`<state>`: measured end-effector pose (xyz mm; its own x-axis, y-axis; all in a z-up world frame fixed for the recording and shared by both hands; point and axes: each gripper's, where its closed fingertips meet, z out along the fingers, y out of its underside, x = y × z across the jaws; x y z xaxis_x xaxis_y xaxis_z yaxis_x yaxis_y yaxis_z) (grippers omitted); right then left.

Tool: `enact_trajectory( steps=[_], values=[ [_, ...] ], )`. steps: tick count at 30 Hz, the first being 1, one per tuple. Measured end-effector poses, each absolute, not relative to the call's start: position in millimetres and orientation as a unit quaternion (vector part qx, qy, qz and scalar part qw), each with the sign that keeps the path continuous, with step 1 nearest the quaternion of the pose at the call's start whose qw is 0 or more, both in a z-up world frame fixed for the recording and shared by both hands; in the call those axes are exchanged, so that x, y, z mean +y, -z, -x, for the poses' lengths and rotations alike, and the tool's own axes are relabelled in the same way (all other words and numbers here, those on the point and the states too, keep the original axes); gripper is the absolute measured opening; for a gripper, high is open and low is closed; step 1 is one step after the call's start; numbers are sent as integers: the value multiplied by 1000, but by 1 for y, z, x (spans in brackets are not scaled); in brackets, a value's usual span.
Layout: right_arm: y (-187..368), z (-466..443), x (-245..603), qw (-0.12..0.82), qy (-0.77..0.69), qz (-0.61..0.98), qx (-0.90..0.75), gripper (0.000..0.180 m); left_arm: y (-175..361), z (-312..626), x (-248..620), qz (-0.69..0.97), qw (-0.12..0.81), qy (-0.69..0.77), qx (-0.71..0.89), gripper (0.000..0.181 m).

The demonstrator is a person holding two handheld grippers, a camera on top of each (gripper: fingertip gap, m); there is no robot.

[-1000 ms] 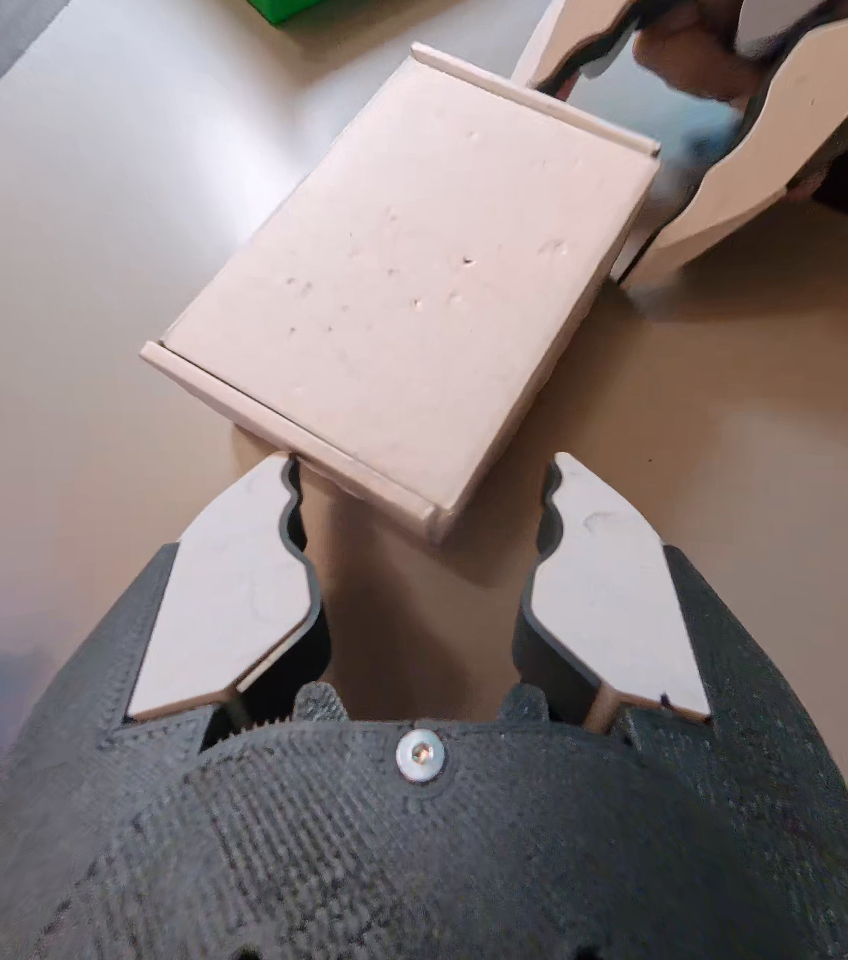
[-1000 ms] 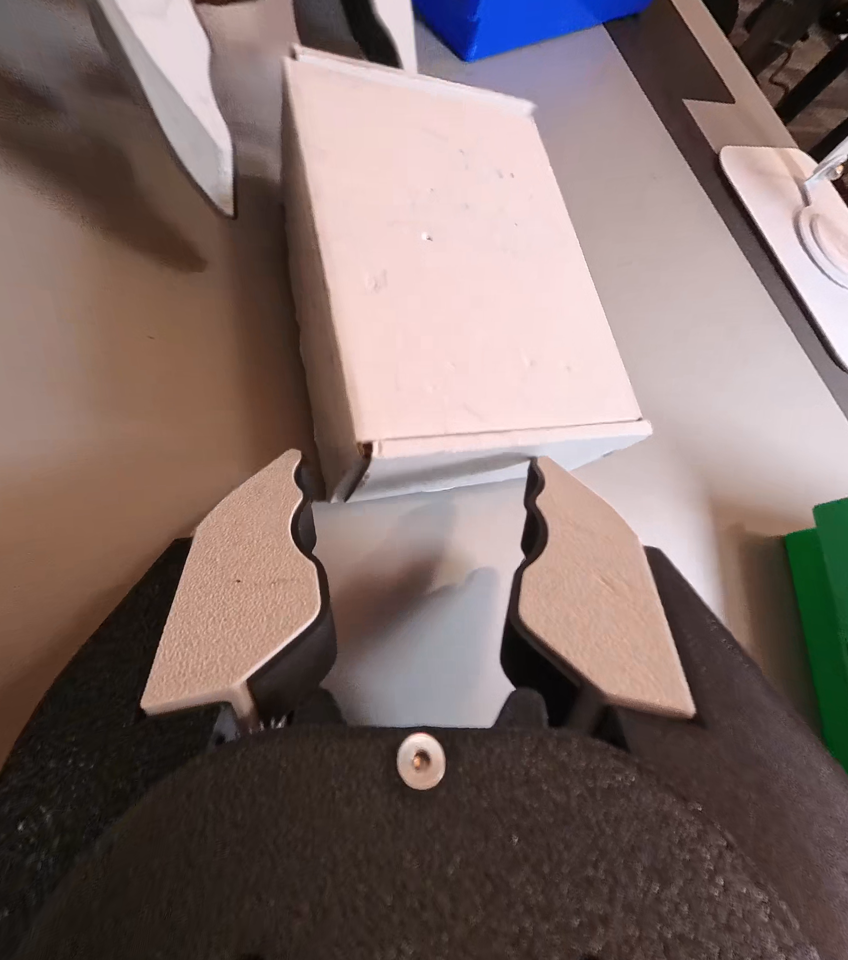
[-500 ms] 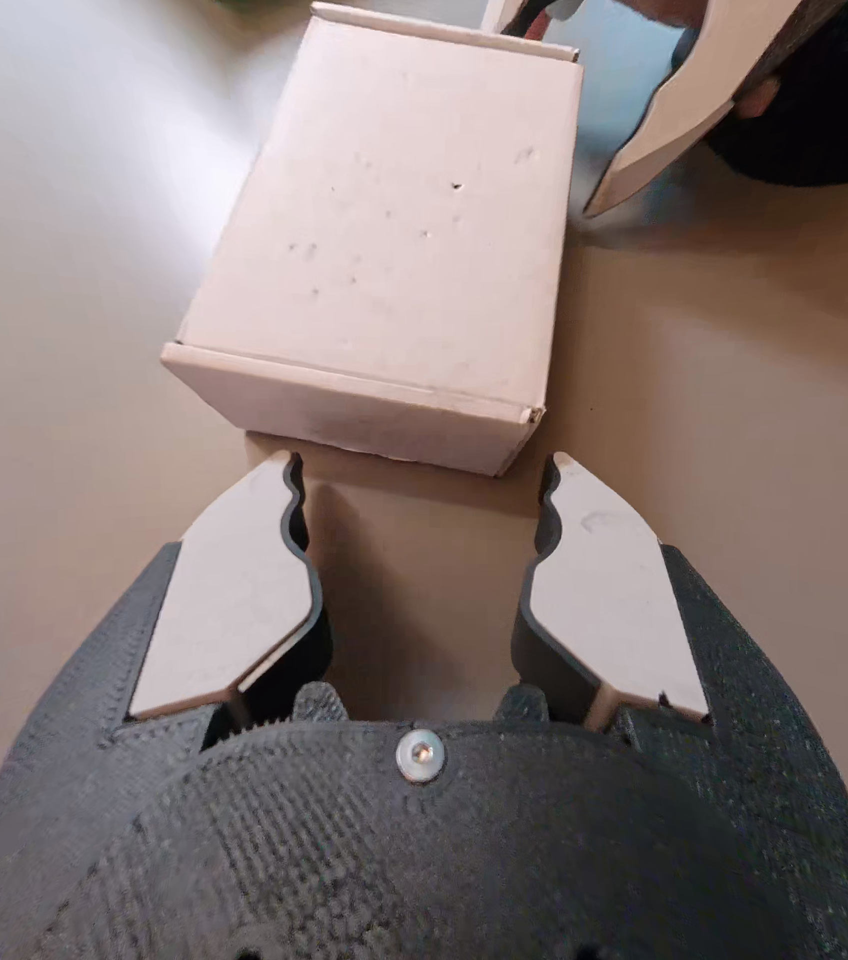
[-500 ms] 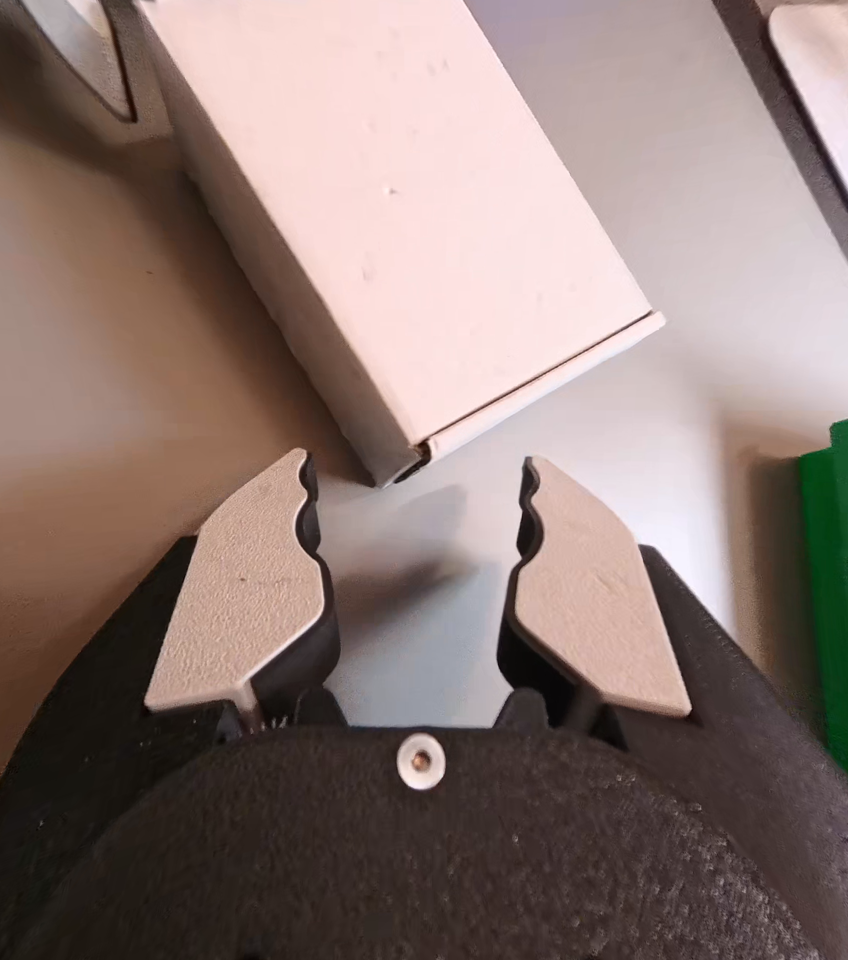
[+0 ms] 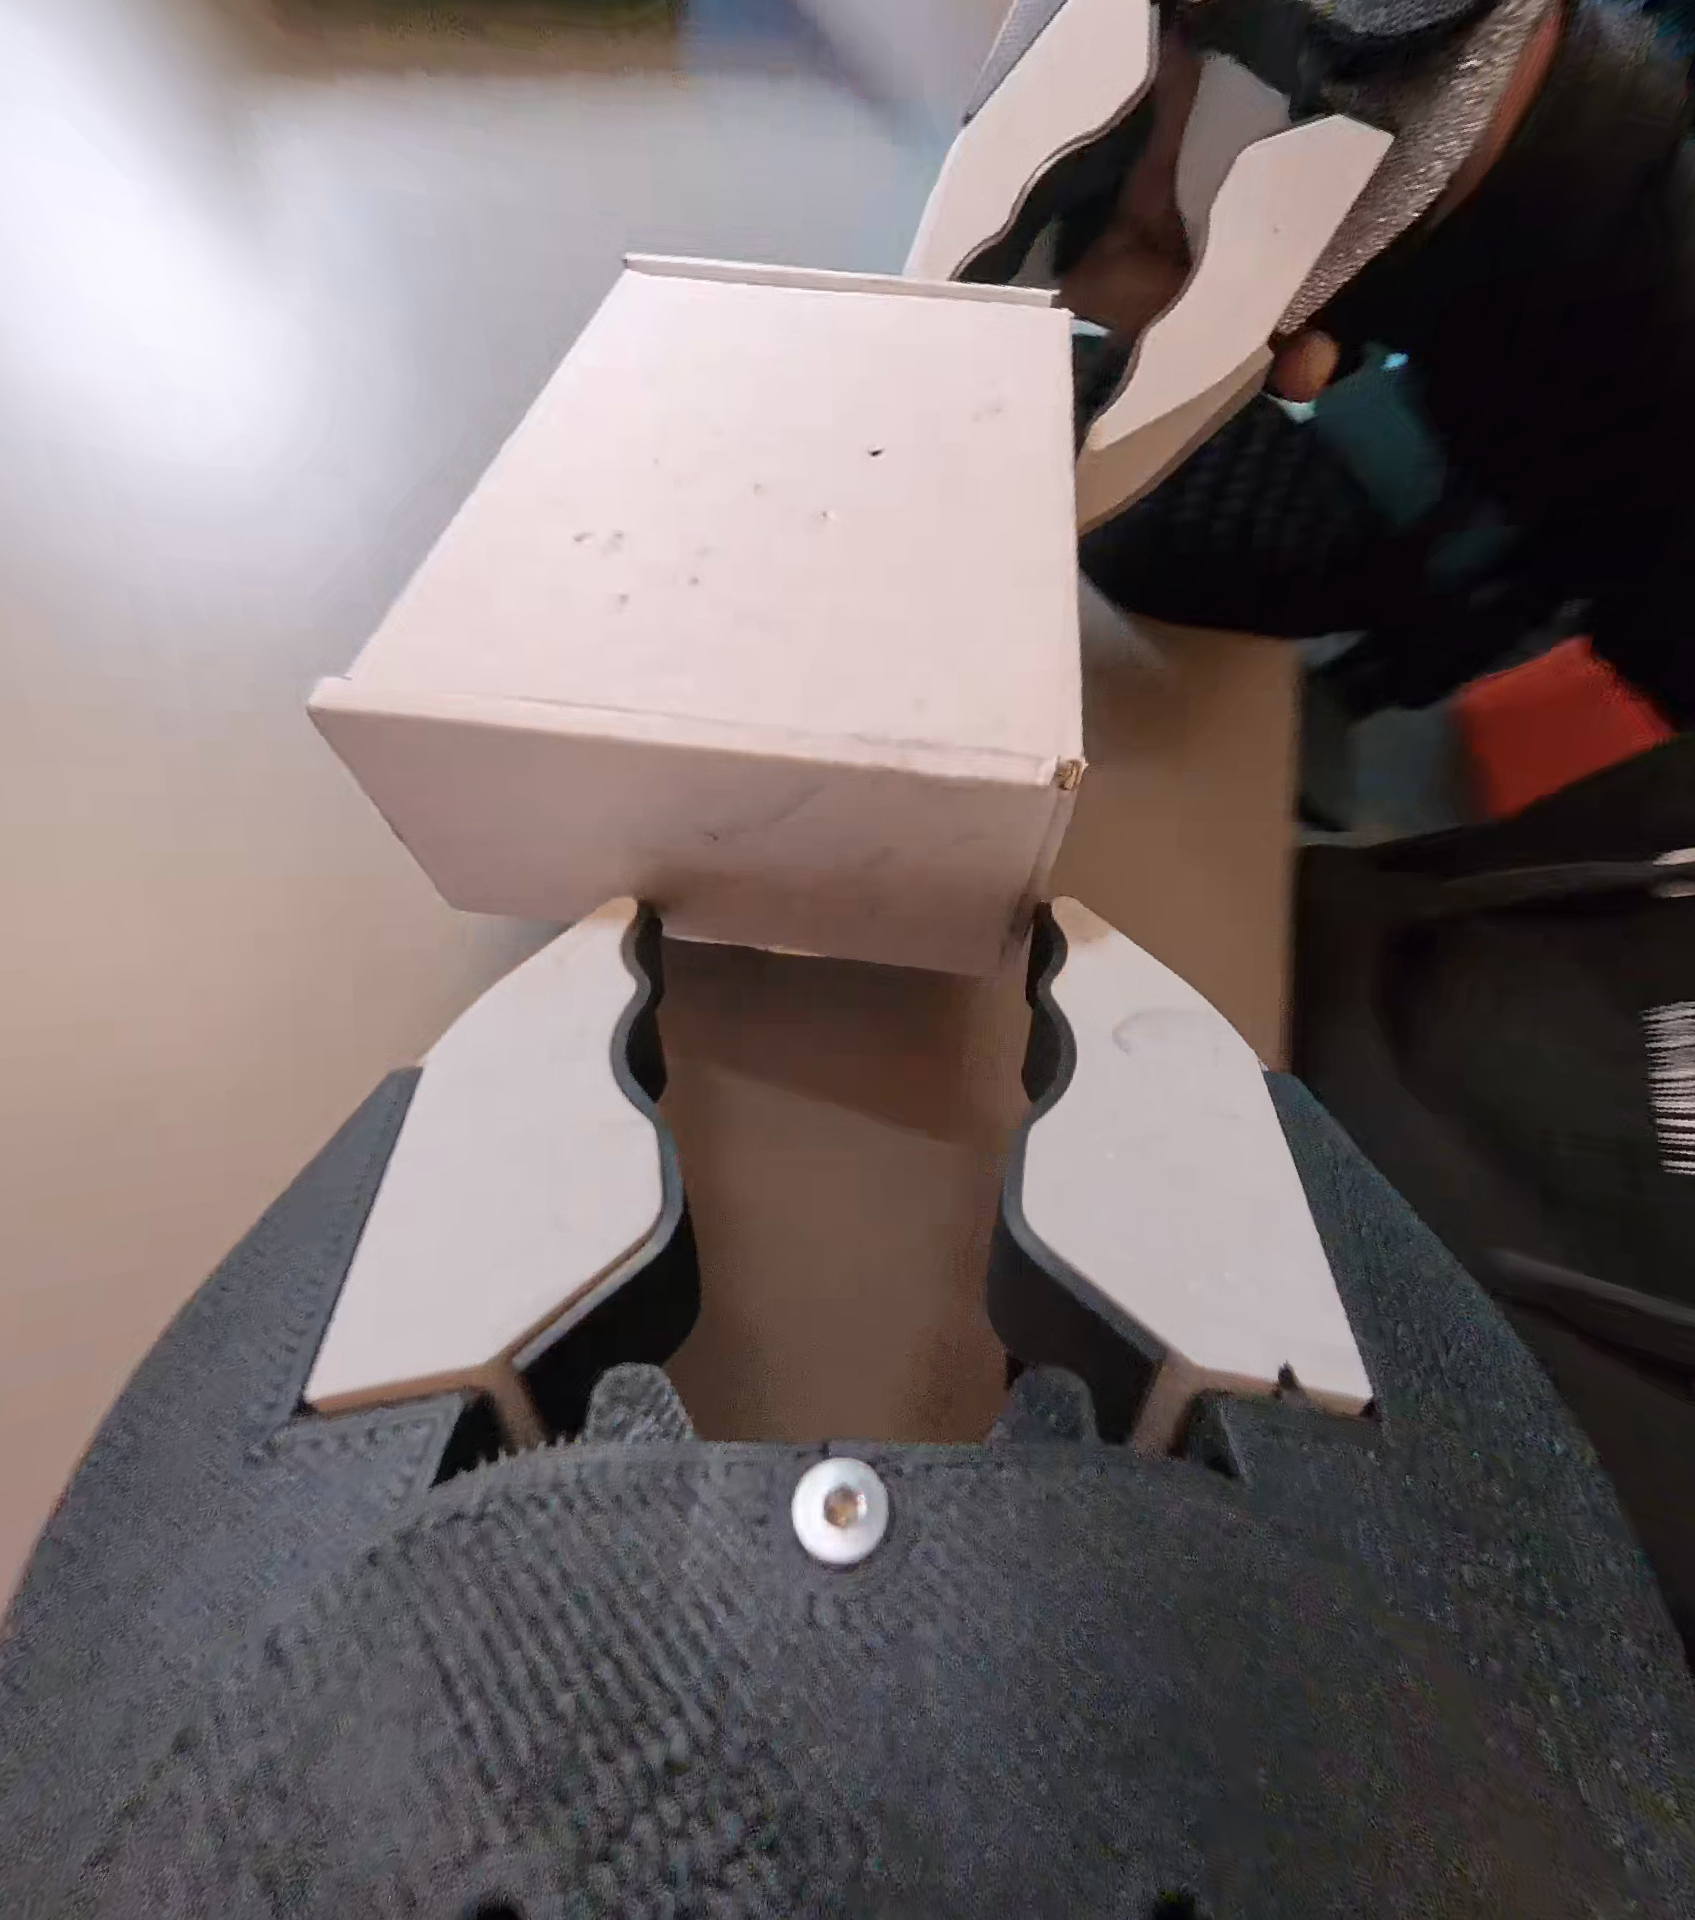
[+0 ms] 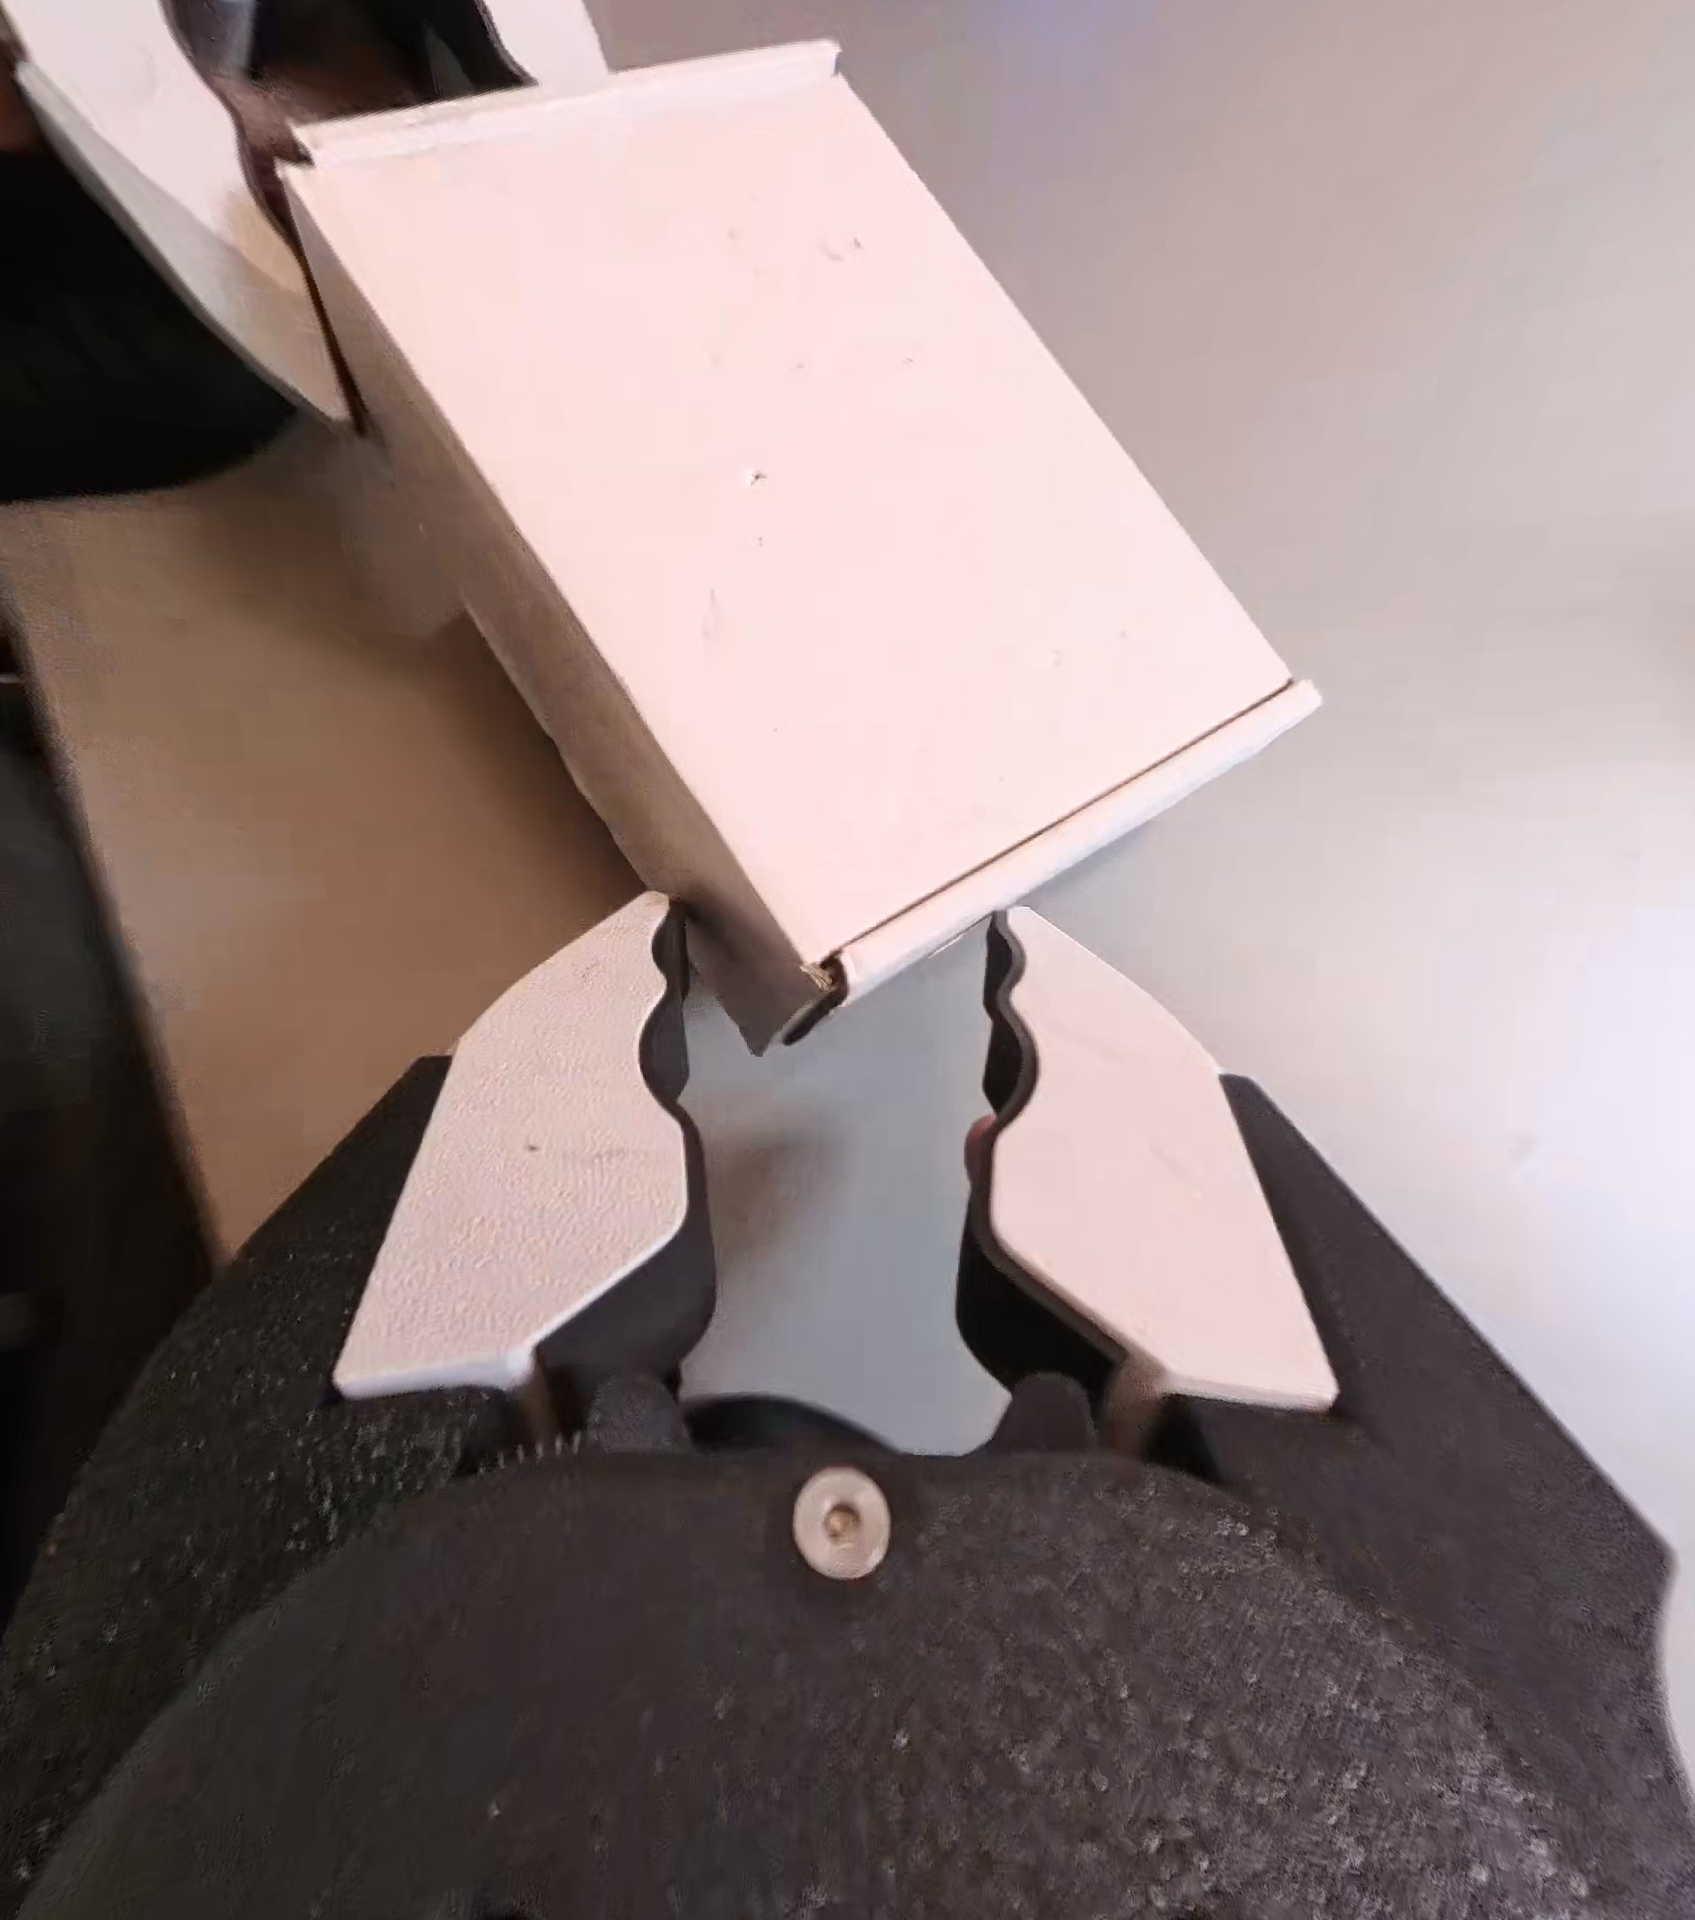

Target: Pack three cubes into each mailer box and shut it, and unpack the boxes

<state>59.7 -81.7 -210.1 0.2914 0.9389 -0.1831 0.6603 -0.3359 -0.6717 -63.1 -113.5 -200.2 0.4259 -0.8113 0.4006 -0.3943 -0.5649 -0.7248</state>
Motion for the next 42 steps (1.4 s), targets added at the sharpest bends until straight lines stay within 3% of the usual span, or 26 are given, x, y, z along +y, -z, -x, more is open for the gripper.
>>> enact_trajectory(
  steps=[3, 8, 17, 22, 27, 32, 36, 42],
  values=[
    [197, -63, -93, 191, -318, 775, -511, 56, 192, 61, -129, 800, 213, 448, 337, 64],
    [190, -61, -84, 221, -312, 762, -523, 68, 188, 60, -119, 788, 200, 516, 269, 54],
    [190, -54, -64, 282, -309, 749, -514, 68, 193, 73, -83, 758, 373, 356, 400, 99],
    [187, -47, -58, 290, -321, 757, -489, 61, 207, 59, -84, 714, 430, 260, 488, 110],
    [190, -38, -54, 283, -328, 766, -474, 54, 217, 44, -81, 679, 460, 179, 543, 82],
    [205, -58, -43, 326, -191, 734, -564, 71, 213, 52, -76, 675, 465, 172, 547, 88],
    [205, -61, -56, 333, -227, 687, -604, 88, 219, 72, -75, 661, 464, 125, 576, 100],
    [222, -76, -58, 290, -218, 685, -633, 97, 240, 77, -63, 667, 436, 101, 595, 106]
  ],
)
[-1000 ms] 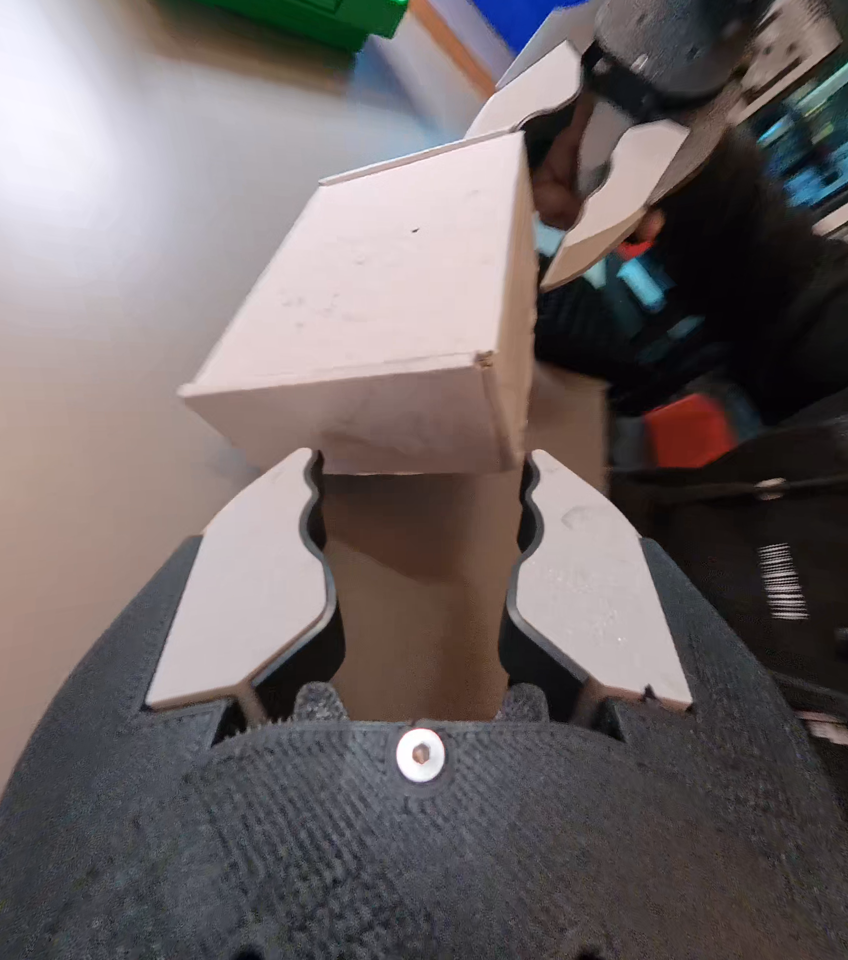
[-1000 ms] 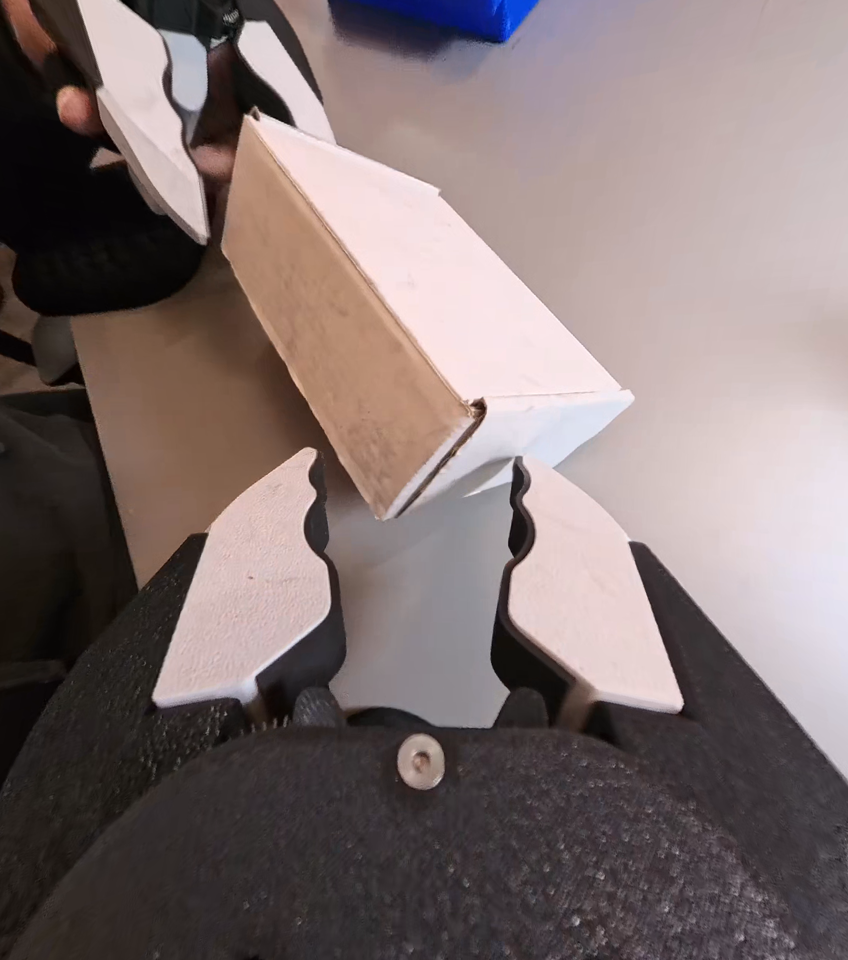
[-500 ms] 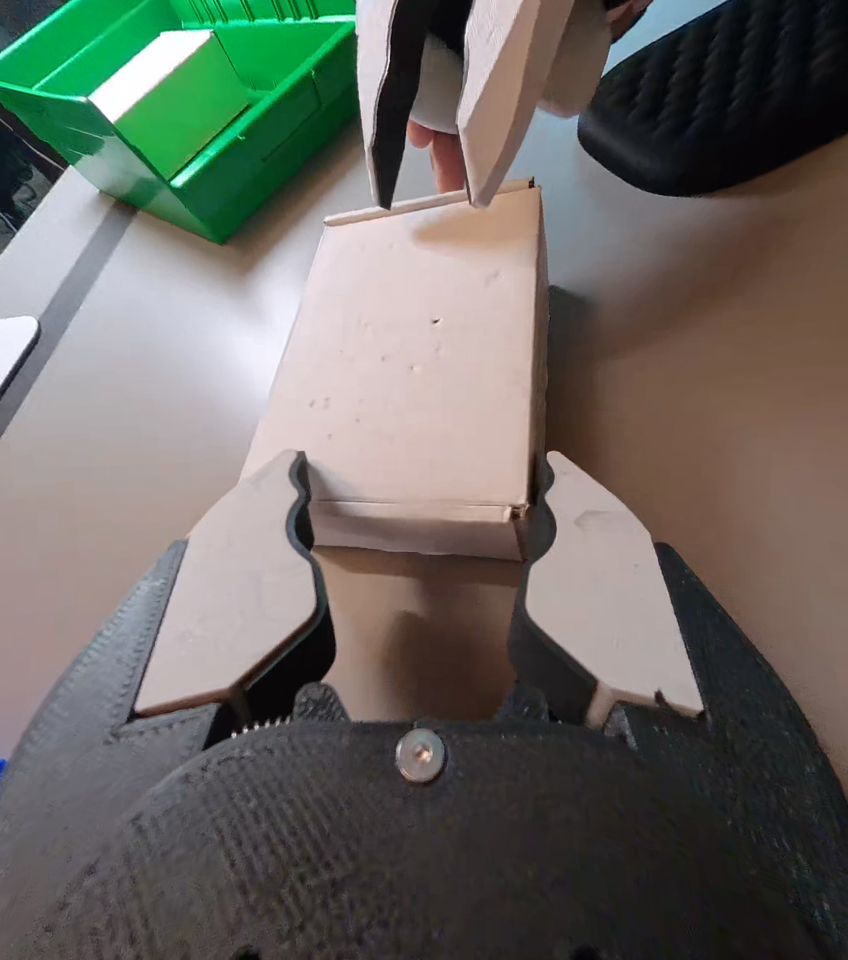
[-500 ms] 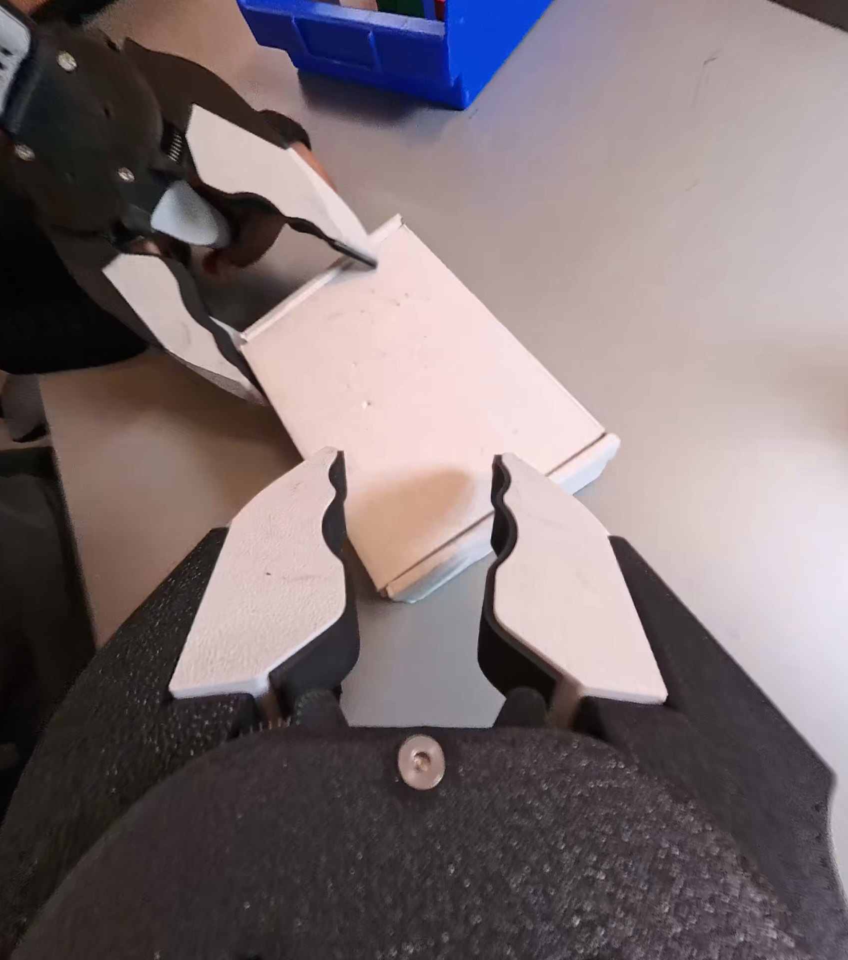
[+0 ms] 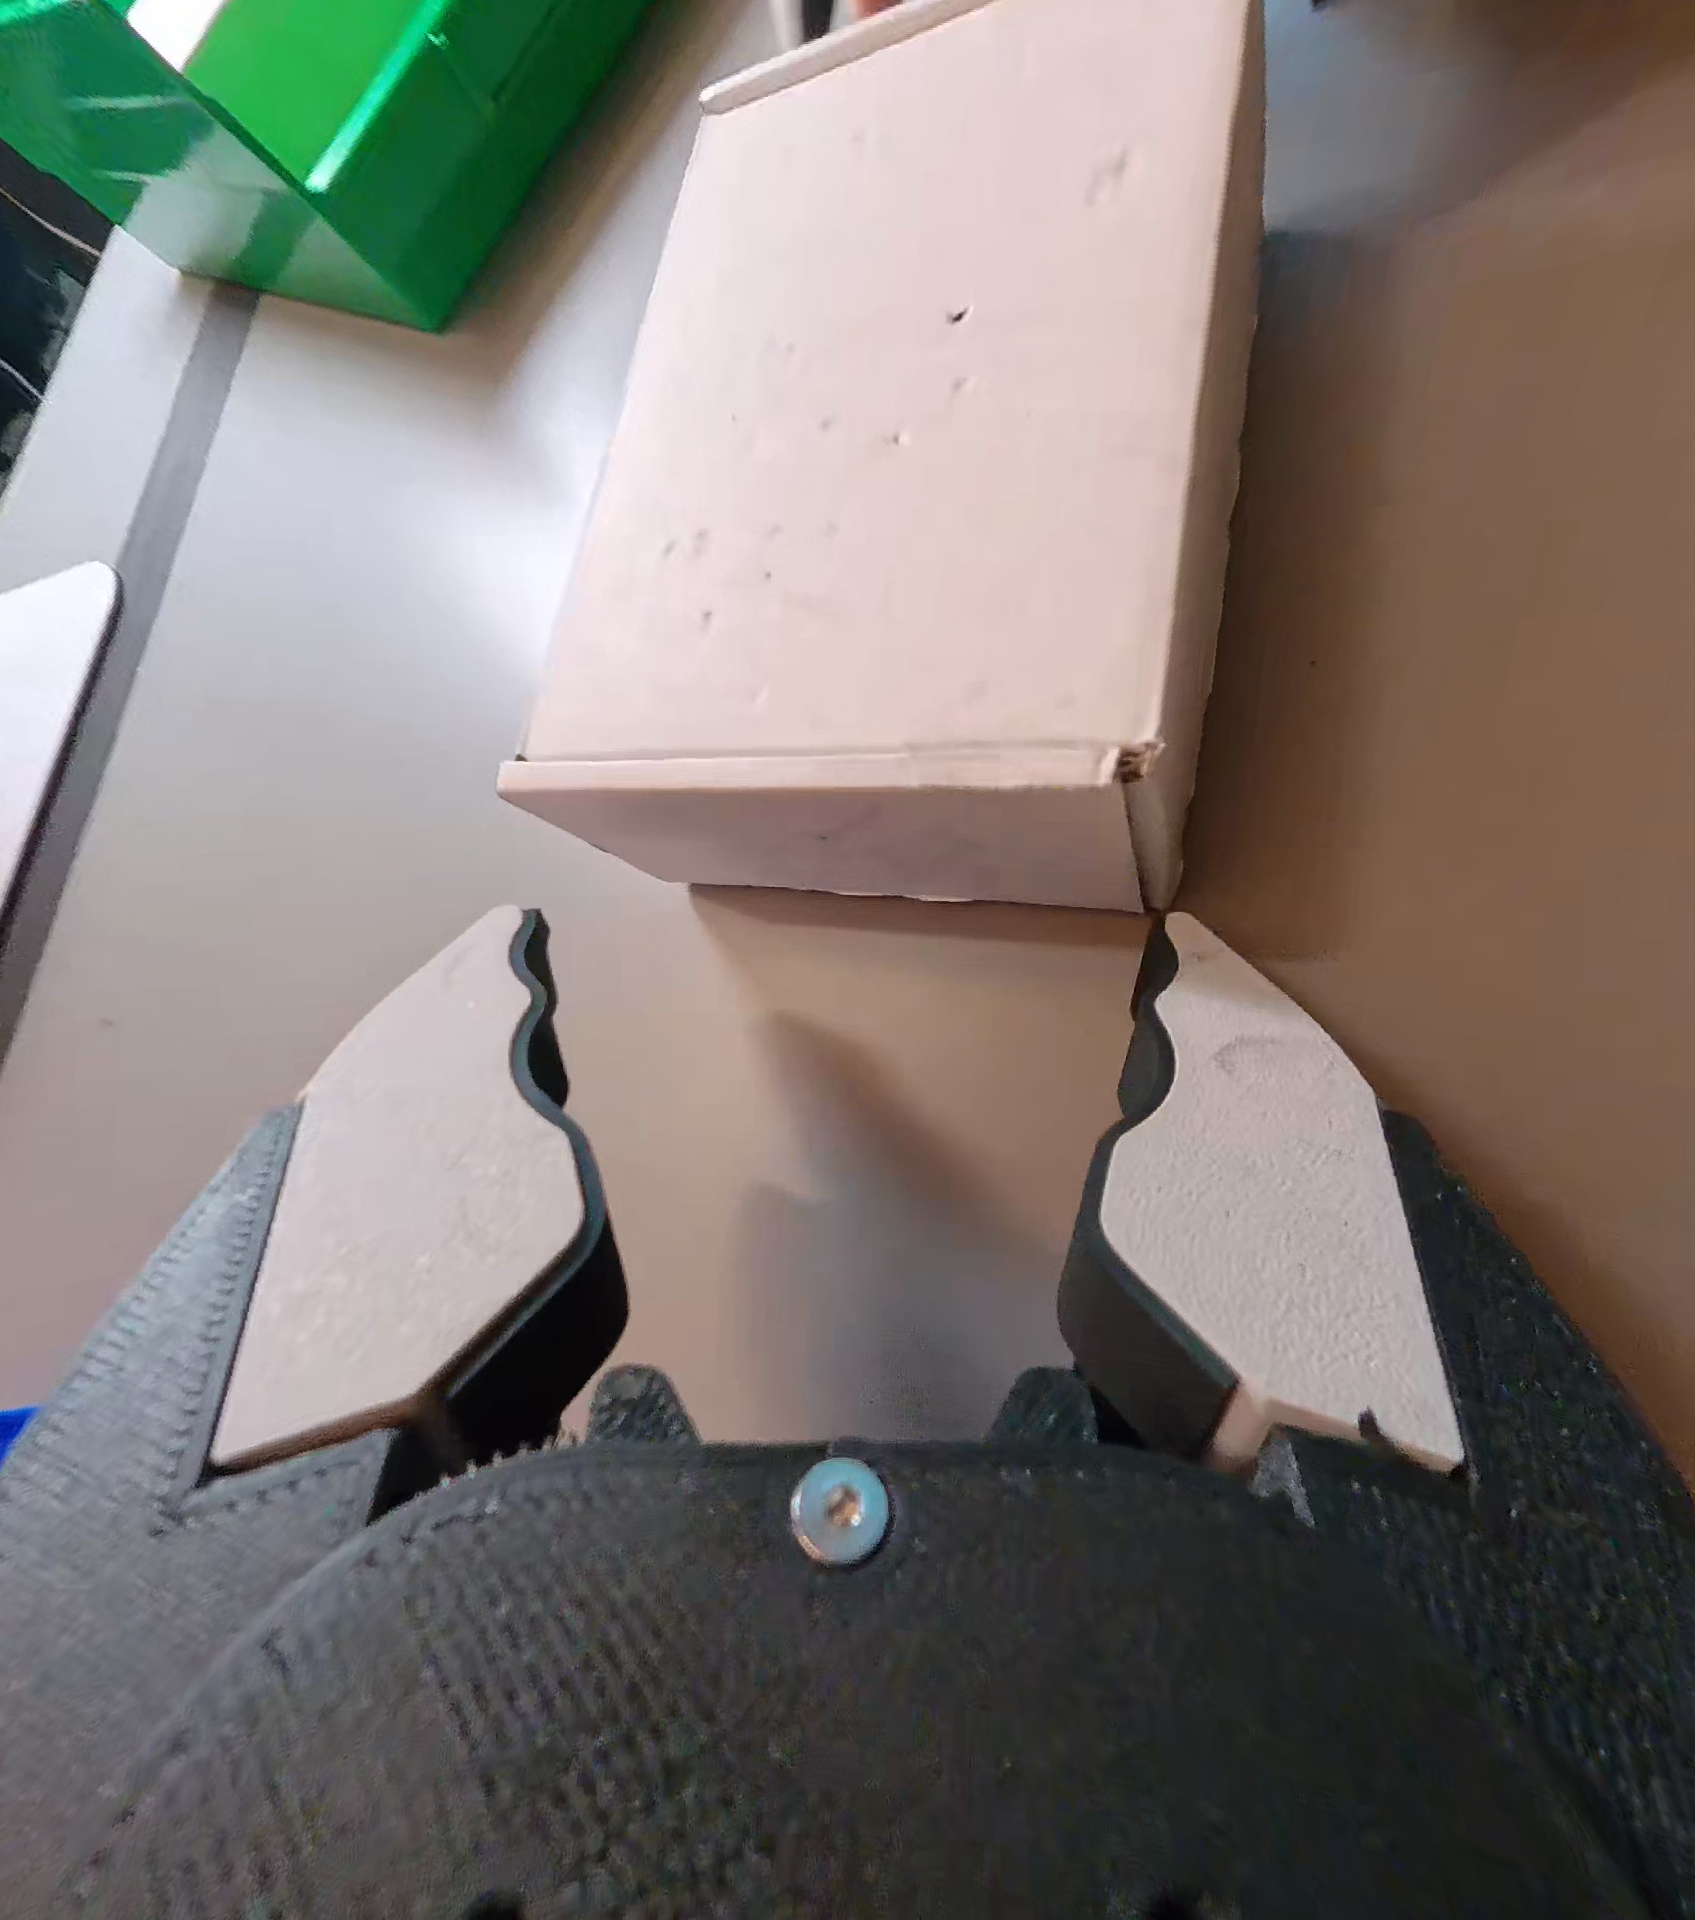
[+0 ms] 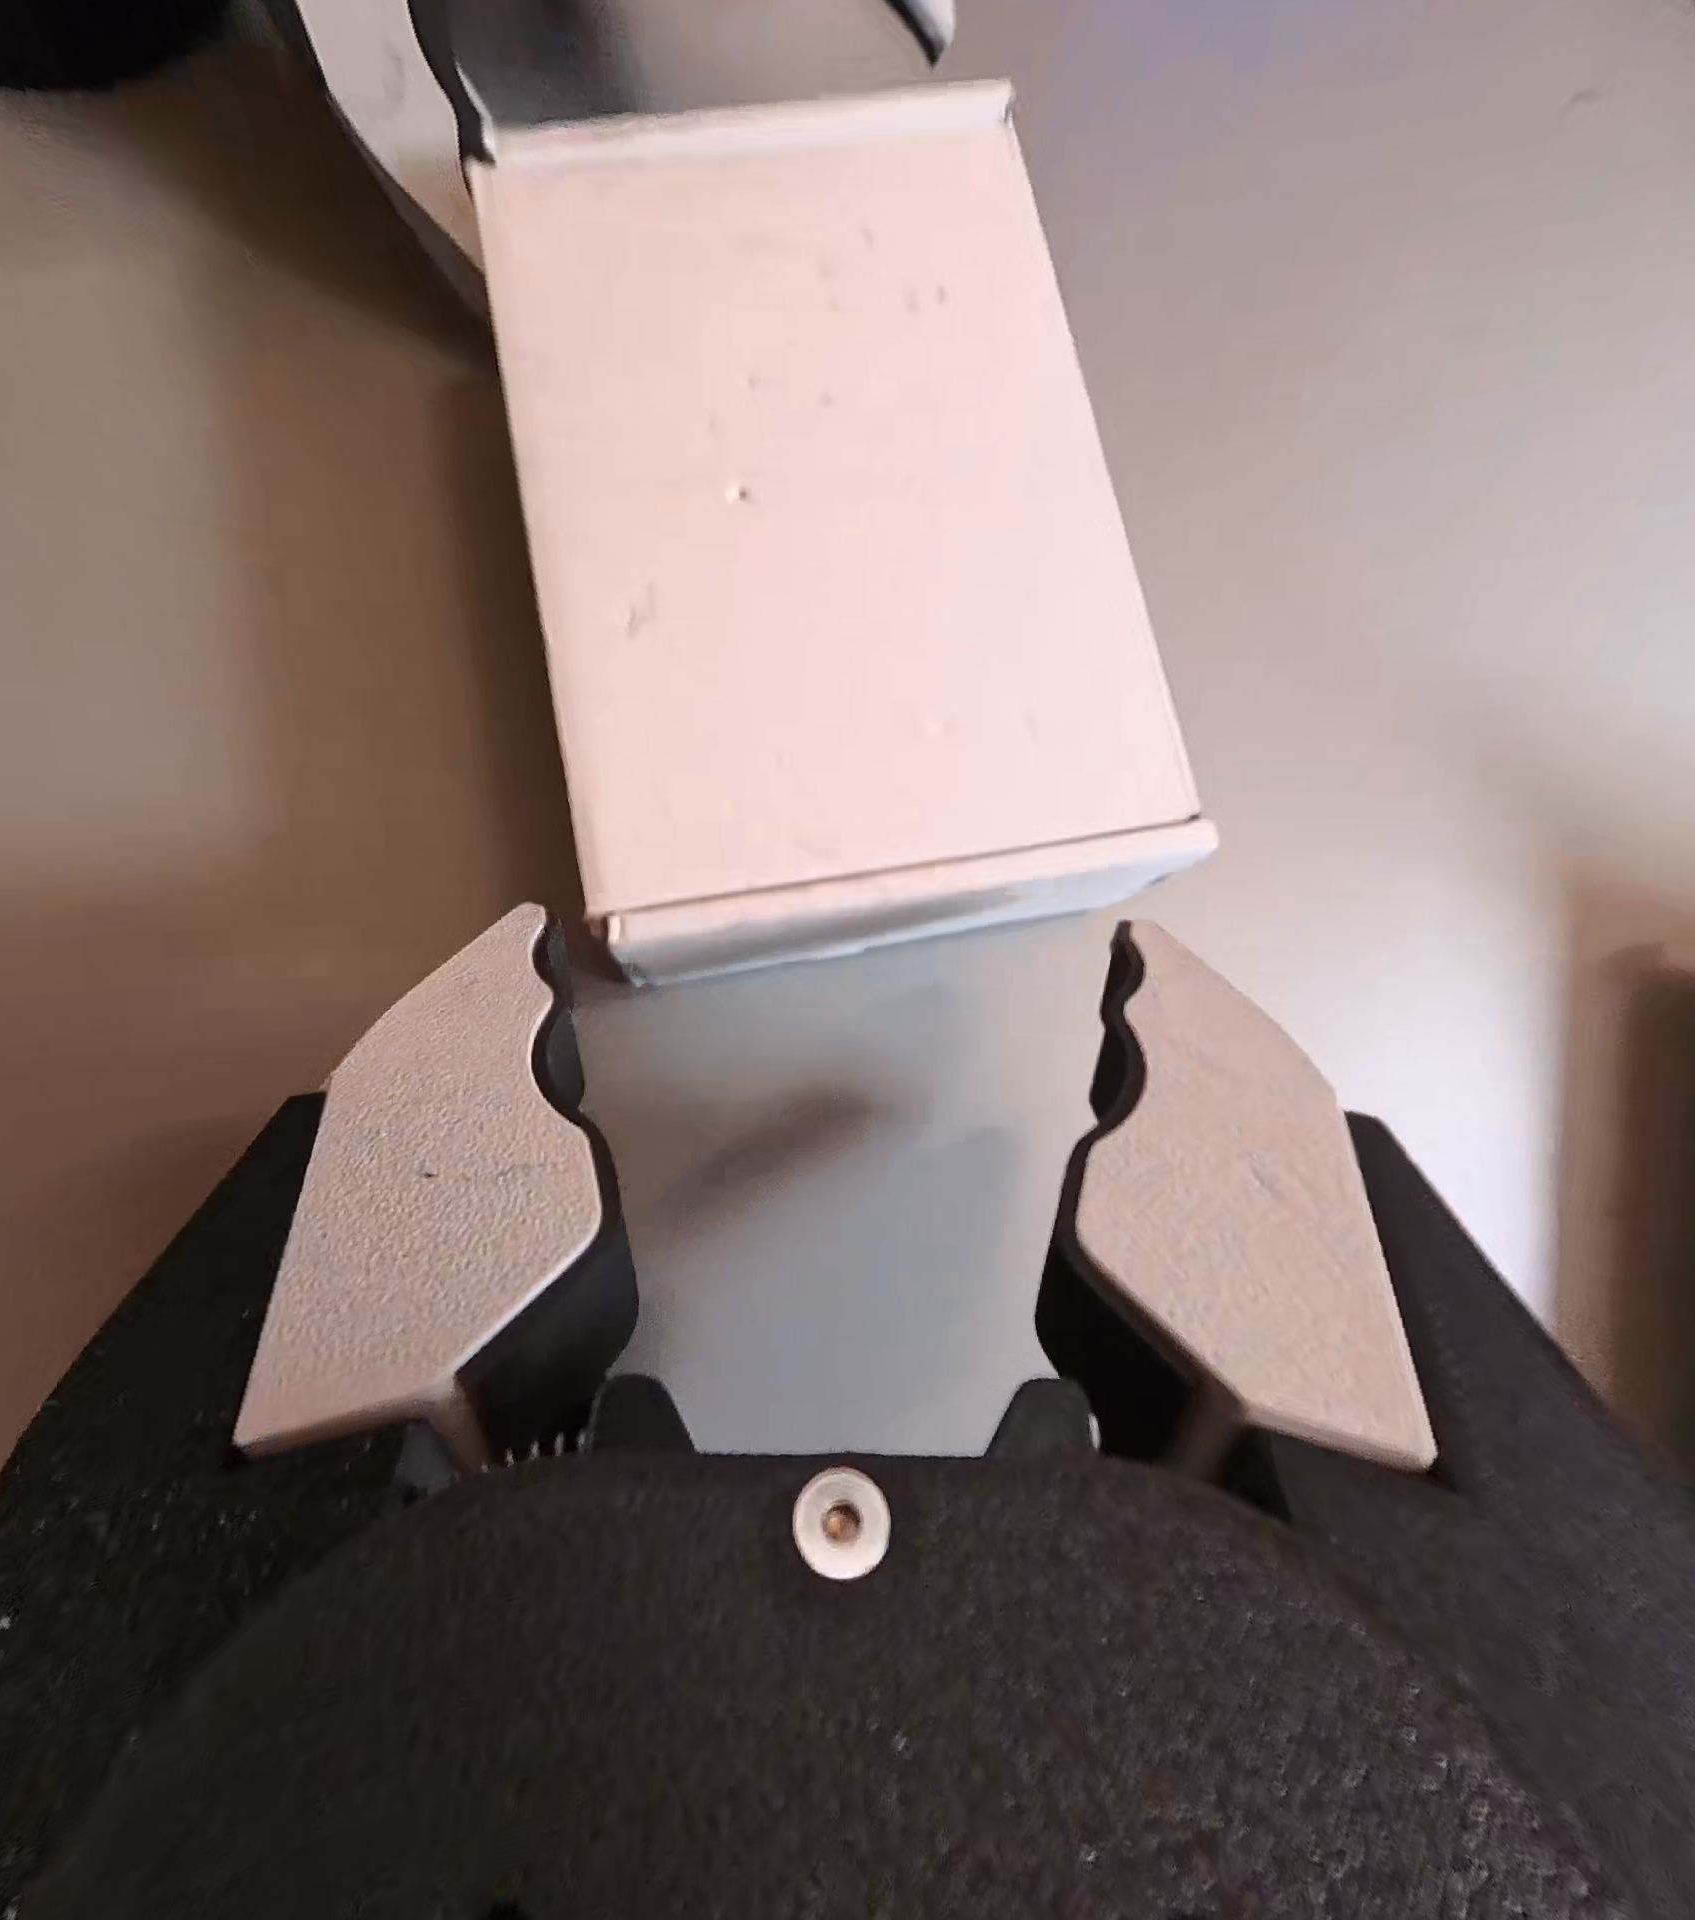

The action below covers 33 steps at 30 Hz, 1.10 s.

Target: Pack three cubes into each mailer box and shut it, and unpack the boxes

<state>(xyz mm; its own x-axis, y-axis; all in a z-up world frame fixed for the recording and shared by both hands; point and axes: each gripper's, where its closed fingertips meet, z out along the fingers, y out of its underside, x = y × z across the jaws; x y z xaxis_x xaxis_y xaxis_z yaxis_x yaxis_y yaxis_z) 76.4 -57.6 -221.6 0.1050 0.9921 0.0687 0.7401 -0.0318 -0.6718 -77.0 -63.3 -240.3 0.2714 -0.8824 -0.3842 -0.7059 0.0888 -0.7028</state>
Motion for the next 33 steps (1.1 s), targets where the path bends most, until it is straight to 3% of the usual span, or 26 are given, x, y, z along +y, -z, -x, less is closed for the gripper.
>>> enact_trajectory(
  steps=[4, 8, 12, 17, 19, 21, 28, 33],
  values=[
    [241, -80, -62, 277, -186, 692, -640, 98, 245, 68, -66, 676, 416, 136, 593, 95],
    [241, -68, -42, 346, -138, 692, -619, 87, 245, 57, -71, 674, 417, 124, 597, 84],
    [227, -64, -50, 324, -210, 702, -598, 85, 226, 58, -84, 683, 413, 173, 577, 80],
    [197, -66, -82, 169, -352, 755, -527, 85, 180, 55, -112, 705, 358, 401, 462, 76],
    [188, -68, -101, 74, -405, 764, -497, 84, 161, 58, -116, 709, 316, 495, 390, 55],
    [185, -67, -105, 32, -426, 771, -473, 84, 151, 59, -116, 703, 290, 554, 340, 70],
    [192, -71, -96, -46, -452, 780, -430, 82, 181, 51, -127, 706, 319, 476, 416, 86],
    [191, -70, -86, -59, -452, 774, -440, 79, 202, 58, -103, 717, 393, 291, 497, 93]
  ],
)
